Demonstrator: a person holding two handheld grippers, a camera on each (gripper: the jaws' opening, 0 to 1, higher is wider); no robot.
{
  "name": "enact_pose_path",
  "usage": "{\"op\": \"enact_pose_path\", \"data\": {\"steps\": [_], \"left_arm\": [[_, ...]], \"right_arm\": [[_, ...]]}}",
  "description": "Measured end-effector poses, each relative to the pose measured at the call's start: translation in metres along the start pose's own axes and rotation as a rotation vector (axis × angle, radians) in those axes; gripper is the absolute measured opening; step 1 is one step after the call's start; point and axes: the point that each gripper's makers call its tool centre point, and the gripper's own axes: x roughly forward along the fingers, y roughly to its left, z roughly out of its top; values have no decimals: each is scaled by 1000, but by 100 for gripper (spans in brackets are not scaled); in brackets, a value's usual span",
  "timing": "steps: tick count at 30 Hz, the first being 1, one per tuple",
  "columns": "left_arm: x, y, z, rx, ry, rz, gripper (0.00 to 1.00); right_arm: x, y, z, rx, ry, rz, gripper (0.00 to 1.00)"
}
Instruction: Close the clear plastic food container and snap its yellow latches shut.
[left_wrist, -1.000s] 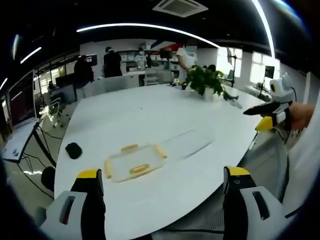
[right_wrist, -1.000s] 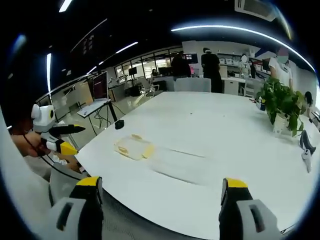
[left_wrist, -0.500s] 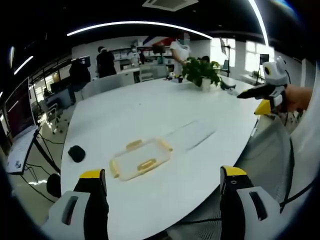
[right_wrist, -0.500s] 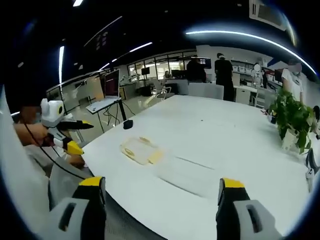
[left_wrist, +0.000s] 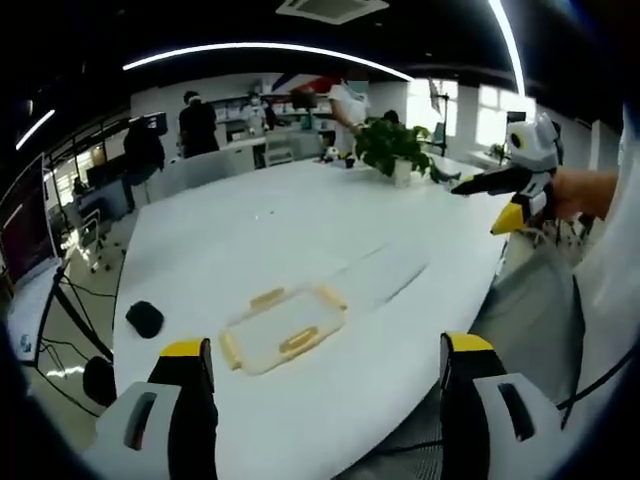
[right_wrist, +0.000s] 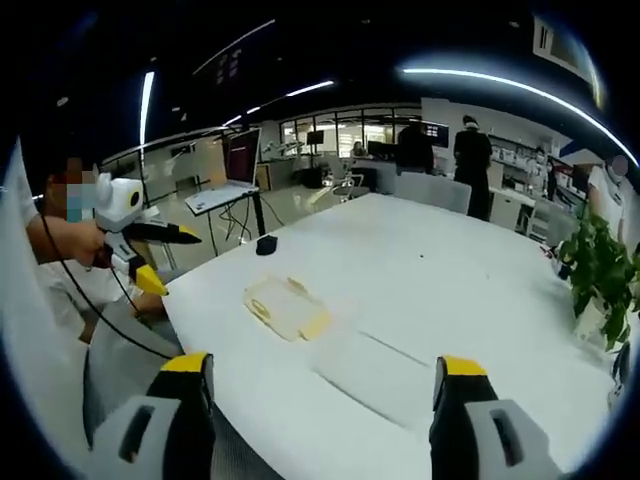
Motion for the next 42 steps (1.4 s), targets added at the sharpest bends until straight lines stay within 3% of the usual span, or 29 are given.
{"op": "enact_pose_path", "data": {"steps": [23,42], "left_arm": [[16,40,20,153,18,-125,91],[39,76,3,231,79,-175,86]], "right_arm": [[60,15,28,-149,31,128,89],[107,23,39,-292,50,219,85]]}}
